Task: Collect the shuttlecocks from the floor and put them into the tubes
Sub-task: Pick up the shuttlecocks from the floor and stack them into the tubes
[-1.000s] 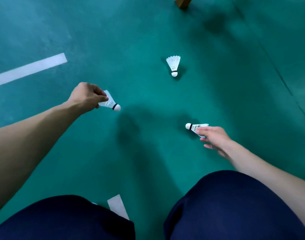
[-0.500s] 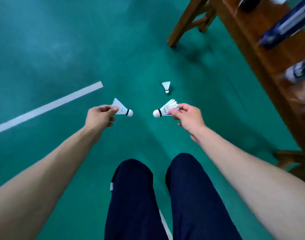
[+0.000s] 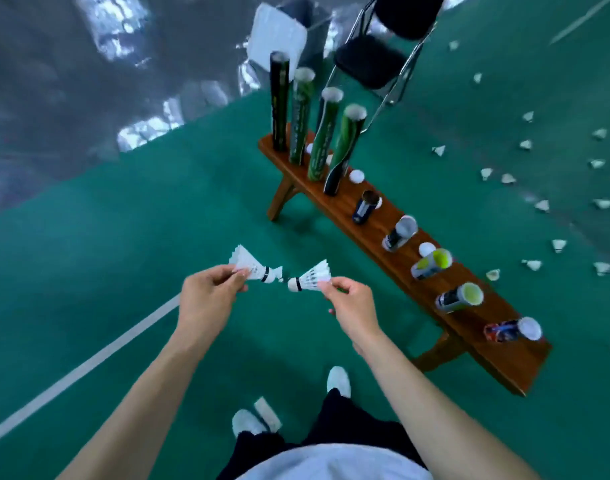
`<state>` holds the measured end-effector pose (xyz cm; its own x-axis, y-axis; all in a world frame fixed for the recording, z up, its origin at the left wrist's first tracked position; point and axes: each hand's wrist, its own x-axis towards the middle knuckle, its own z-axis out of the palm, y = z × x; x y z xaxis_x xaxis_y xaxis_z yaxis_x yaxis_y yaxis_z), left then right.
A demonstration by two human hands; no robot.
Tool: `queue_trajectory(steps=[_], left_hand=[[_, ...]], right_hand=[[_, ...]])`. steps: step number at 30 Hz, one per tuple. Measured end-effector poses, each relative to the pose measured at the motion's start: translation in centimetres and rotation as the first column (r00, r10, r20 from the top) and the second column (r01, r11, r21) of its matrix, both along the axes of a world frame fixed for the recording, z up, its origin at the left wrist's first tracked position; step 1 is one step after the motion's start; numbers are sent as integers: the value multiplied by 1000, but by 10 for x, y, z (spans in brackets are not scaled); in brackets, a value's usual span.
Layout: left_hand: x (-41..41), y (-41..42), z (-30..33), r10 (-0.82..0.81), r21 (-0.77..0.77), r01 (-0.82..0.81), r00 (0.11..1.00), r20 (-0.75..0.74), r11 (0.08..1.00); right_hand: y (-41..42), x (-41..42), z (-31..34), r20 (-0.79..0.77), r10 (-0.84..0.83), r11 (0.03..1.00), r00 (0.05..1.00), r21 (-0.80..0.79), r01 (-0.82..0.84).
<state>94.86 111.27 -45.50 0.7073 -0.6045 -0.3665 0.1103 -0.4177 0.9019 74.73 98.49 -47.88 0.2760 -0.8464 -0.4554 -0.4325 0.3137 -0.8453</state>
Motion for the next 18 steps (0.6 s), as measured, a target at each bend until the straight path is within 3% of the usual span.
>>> queue_trajectory(steps=[3,7,13,18], left_hand=[[-14,-38,18,-139,-65,143,989,56,988],[-30,-84,31,-250,-118,253,967,42,960],[-47,-165,21,-378,-41,380,924,60,924],[-56,-254,-5,-401,67,395,910,107,916]], right_hand=[[-22,-22,23,-229,62,955,971,-268,-124],[-42,-47,45,-269,24,906,963,-402,-135],[-105,-78,19,-308,-225,882,924,-467,59],[-225,-108,-41,-476,-213,911,853,-412,-2]])
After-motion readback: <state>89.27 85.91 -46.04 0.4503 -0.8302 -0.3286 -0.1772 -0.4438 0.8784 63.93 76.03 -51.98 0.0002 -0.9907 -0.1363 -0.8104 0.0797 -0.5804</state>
